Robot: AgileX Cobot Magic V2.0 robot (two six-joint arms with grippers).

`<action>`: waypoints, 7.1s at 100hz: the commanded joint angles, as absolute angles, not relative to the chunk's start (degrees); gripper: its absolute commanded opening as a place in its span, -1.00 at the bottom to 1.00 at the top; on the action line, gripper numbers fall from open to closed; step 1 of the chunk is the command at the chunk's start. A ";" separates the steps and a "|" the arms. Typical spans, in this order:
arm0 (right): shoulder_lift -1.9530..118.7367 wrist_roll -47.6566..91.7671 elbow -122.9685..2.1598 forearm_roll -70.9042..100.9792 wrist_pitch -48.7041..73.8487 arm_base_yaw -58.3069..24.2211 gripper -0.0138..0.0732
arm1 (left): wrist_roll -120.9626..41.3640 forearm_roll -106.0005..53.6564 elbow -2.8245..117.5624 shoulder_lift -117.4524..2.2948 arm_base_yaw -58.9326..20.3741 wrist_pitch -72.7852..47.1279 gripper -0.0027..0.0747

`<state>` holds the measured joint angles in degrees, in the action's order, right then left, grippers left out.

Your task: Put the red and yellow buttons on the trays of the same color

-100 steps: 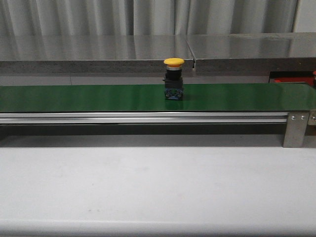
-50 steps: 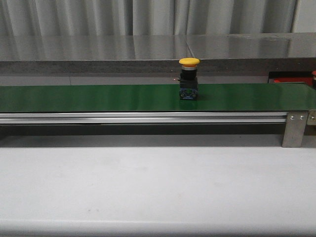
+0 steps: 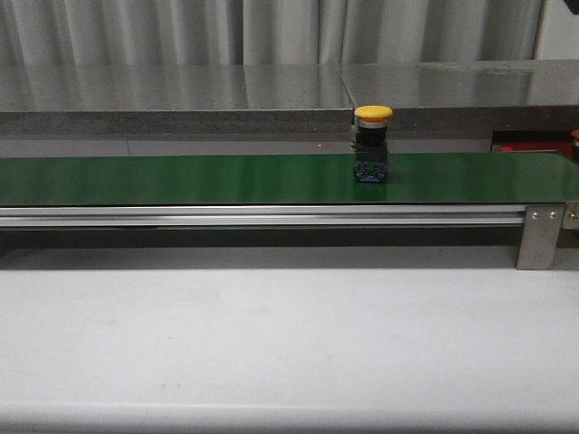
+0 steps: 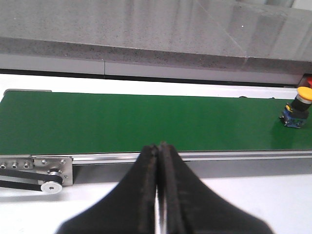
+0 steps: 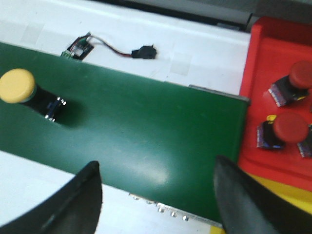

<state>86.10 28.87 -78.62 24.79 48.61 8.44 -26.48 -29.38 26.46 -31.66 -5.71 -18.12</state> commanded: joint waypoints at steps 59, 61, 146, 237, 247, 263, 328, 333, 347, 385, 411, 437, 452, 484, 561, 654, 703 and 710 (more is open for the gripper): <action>87.99 31.83 -71.73 25.98 36.44 -1.95 0.69 | -26.34 -30.62 28.07 -31.73 -6.17 -14.18 -0.98; 88.34 31.89 -71.80 25.98 36.13 -2.18 0.69 | -26.34 -30.62 28.07 -31.73 -6.17 -14.18 -0.98; 104.85 31.50 -86.06 26.89 36.83 -4.00 0.23 | -26.34 -30.62 28.07 -31.73 -6.17 -14.18 -0.98; 81.41 19.37 -78.23 19.37 47.59 16.69 -0.42 | -26.34 -30.62 28.07 -31.73 -6.17 -14.18 -0.98; 78.77 16.76 -73.57 19.37 45.63 23.93 -0.42 | -26.34 -30.62 28.07 -31.73 -6.17 -14.18 -0.98; 78.43 13.88 -66.61 19.49 41.82 33.79 -0.42 | -26.34 -30.62 28.07 -31.73 -6.17 -14.18 -0.98; 90.90 15.08 -57.12 22.83 22.21 35.10 -0.42 | -26.34 -30.62 28.07 -31.73 -6.17 -14.18 -0.98; 91.60 15.23 -57.12 22.83 21.78 34.74 -0.42 | -26.34 -30.62 28.07 -31.73 -6.17 -14.18 -0.98; 93.64 15.70 -57.12 22.83 20.81 34.64 -0.42 | -26.34 -30.62 28.07 -31.73 -6.17 -14.18 -0.98; 95.76 16.55 -57.12 22.78 21.91 34.64 -0.12 | -26.34 -30.62 28.07 -31.73 -6.17 -14.18 -0.98; 95.11 16.55 -57.30 22.78 22.65 34.64 0.56 | -26.34 -30.62 28.07 -31.73 -6.17 -14.18 -0.98; 88.09 16.55 -57.30 23.21 21.89 33.50 0.56 | -26.34 -30.62 28.07 -31.73 -6.17 -14.18 -0.98; 81.41 17.78 -57.30 23.21 21.40 28.65 0.56 | -26.34 -30.62 28.07 -31.73 -6.17 -14.18 -0.98; 65.74 22.54 -56.92 23.16 24.34 13.55 0.56 | -26.34 -30.62 28.07 -31.73 -6.17 -14.18 -0.98; 22.46 23.08 -31.05 23.27 34.42 4.32 -0.87 | -26.34 -30.62 28.07 -31.73 -6.17 -14.18 -0.98; 21.41 22.53 -28.86 23.12 28.23 3.67 -0.95 | -26.34 -30.62 28.07 -31.73 -6.17 -14.18 -0.98; 6.07 -2.08 -11.97 1.59 15.25 -4.21 -0.95 | -26.34 -30.62 28.07 -31.73 -6.17 -14.18 -0.98; 4.08 -2.08 -9.58 1.59 12.67 -4.21 -0.95 | -26.34 -30.62 28.07 -31.73 -6.17 -14.18 -0.98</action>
